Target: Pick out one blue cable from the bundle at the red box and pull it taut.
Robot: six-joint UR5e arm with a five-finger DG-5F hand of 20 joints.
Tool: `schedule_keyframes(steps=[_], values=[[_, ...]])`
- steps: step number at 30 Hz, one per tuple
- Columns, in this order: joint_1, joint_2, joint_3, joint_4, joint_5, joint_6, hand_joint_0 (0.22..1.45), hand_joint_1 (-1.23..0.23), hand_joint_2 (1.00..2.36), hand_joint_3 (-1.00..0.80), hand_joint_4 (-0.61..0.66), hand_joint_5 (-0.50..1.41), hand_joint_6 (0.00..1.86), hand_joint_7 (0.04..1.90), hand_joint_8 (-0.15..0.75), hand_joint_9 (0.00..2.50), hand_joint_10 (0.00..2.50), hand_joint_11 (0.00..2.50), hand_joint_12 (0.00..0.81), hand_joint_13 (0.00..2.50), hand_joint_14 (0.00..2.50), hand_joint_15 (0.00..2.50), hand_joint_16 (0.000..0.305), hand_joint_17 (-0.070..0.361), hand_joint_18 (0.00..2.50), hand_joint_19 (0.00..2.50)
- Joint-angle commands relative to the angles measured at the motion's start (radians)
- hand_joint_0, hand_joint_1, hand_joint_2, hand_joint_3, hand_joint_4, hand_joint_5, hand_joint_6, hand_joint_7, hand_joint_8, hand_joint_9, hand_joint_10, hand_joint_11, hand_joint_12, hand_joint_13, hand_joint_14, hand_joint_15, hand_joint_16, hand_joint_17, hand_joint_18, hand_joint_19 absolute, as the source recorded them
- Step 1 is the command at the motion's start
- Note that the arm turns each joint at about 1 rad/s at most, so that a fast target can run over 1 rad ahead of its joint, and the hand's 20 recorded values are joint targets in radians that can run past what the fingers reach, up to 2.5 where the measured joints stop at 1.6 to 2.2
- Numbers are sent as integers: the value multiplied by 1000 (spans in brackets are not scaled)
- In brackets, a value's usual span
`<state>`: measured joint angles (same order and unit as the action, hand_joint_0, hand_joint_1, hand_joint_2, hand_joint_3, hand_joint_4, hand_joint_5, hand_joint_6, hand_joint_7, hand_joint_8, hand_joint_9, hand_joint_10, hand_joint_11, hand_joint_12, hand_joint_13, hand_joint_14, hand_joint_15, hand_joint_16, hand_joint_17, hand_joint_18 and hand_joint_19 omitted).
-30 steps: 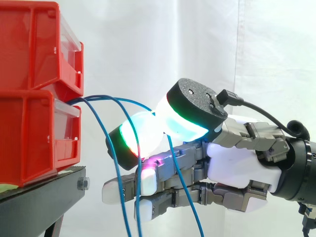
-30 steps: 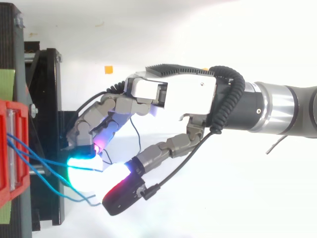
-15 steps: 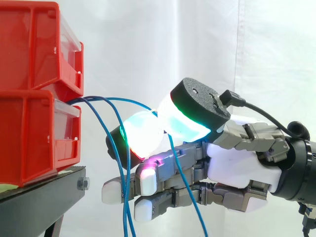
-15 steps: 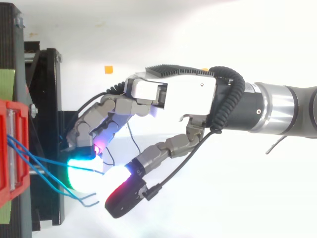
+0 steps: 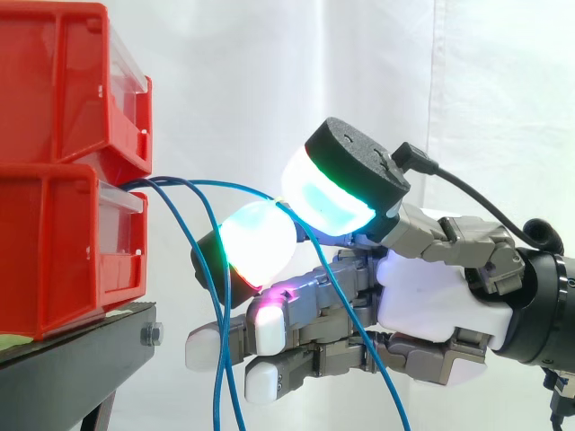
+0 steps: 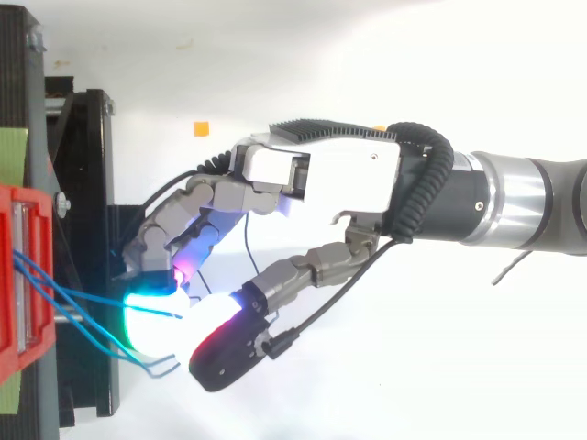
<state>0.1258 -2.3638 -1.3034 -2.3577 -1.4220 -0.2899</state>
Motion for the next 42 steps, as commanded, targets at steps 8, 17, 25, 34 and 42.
schedule_keyframes(steps=[8, 17, 25, 34, 42], values=[[0, 0, 1, 0, -2, 0, 598, -631, 1016, -284, 9, -143, 909, 877, 304, 960, 19, 550, 219, 594, 9, 230, 31, 70, 564, 580], [0, 0, 0, -6, -5, 0, 606, -653, 1015, -283, 7, -144, 917, 869, 303, 965, 23, 566, 227, 593, 10, 229, 32, 72, 575, 571], [0, 1, 1, -34, -6, 0, 583, -491, 1002, -481, 38, -147, 899, 820, 306, 977, 19, 562, 230, 605, 10, 243, 33, 73, 577, 602], [0, 1, 6, -35, -6, 0, 605, -462, 1013, -344, -4, -142, 889, 862, 298, 947, 21, 547, 222, 562, 9, 237, 30, 68, 507, 586], [0, 1, 7, -35, -5, 0, 588, -604, 1019, -191, 7, -149, 916, 869, 297, 911, 19, 557, 227, 528, 8, 217, 31, 70, 488, 579]])
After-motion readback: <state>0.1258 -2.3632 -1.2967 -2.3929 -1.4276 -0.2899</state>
